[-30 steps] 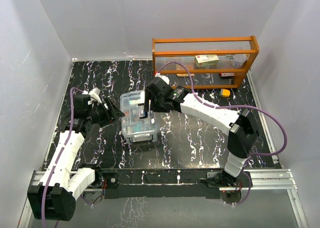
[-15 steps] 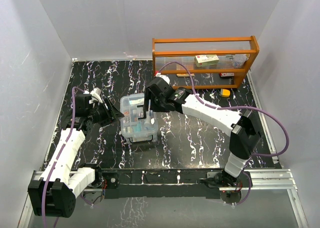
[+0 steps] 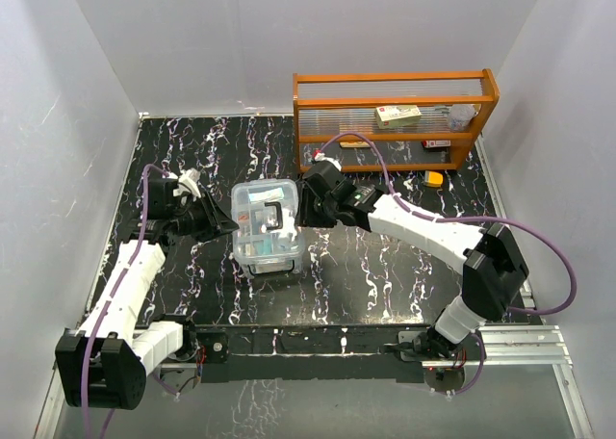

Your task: Organize the medicine kit

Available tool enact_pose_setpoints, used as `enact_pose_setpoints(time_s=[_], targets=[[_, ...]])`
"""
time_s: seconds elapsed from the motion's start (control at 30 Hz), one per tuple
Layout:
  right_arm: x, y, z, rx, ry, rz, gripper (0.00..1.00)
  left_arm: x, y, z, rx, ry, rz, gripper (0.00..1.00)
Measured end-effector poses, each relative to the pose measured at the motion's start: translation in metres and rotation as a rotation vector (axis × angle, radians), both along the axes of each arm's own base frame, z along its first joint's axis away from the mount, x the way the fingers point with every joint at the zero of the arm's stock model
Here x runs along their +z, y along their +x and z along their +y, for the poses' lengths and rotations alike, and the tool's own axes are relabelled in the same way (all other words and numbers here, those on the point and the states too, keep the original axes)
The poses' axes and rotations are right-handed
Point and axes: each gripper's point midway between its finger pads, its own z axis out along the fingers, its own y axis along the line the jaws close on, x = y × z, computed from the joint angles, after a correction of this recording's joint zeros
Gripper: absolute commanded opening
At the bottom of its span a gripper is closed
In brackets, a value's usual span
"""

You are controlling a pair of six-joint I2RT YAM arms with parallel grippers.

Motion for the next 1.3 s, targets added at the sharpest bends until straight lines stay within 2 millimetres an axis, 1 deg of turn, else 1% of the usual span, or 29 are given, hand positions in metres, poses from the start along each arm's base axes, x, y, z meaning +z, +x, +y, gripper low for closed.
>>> enact_pose_setpoints(time_s=[0.1,0.3,0.37,0.47,0.63,0.73,0.83,0.9,0.97,1.03,1.13,1.2,1.3], targets=[[-0.002,0.0,0.001,0.004,0.022,0.003,0.29,-0.002,-0.001,0.0,-0.007,0.001,0.012,0.22],[-0.002,-0.001,0.0,0.002,0.049,-0.002,0.29,-0.005,-0.003,0.001,-0.016,0.01,0.018,0.12],[-0.001,-0.001,0.002,0.006,0.056,-0.002,0.29,-0.007,-0.002,0.001,-0.015,0.016,0.023,0.1],[0.0,-0.001,0.003,0.01,0.06,-0.004,0.3,-0.012,-0.002,0.003,-0.01,0.024,0.045,0.1],[-0.001,0.002,0.006,0.01,0.043,0.008,0.31,-0.014,0.001,0.002,-0.008,0.021,0.055,0.1],[-0.001,0.006,0.008,0.005,0.025,0.017,0.32,-0.014,0.004,0.002,-0.007,0.021,0.065,0.16],[0.0,0.009,0.006,-0.012,0.012,0.007,0.31,-0.013,0.005,0.002,-0.01,0.026,0.072,0.27],[0.0,0.011,0.004,-0.023,0.005,-0.002,0.29,-0.01,0.006,0.003,-0.012,0.032,0.072,0.3],[-0.001,0.012,0.0,-0.031,-0.007,-0.005,0.26,-0.004,0.009,0.002,-0.016,0.033,0.06,0.32],[-0.002,0.013,-0.003,-0.037,-0.014,-0.002,0.24,0.005,0.014,0.002,-0.018,0.031,0.039,0.31],[-0.005,0.015,-0.005,-0.041,0.0,0.006,0.24,0.014,0.022,0.0,-0.024,0.026,0.008,0.23],[-0.006,0.015,-0.006,-0.039,0.016,0.008,0.24,0.012,0.024,0.0,-0.027,0.025,0.012,0.18],[-0.006,0.015,-0.006,-0.033,0.035,0.01,0.26,0.002,0.025,0.0,-0.03,0.028,0.045,0.16]])
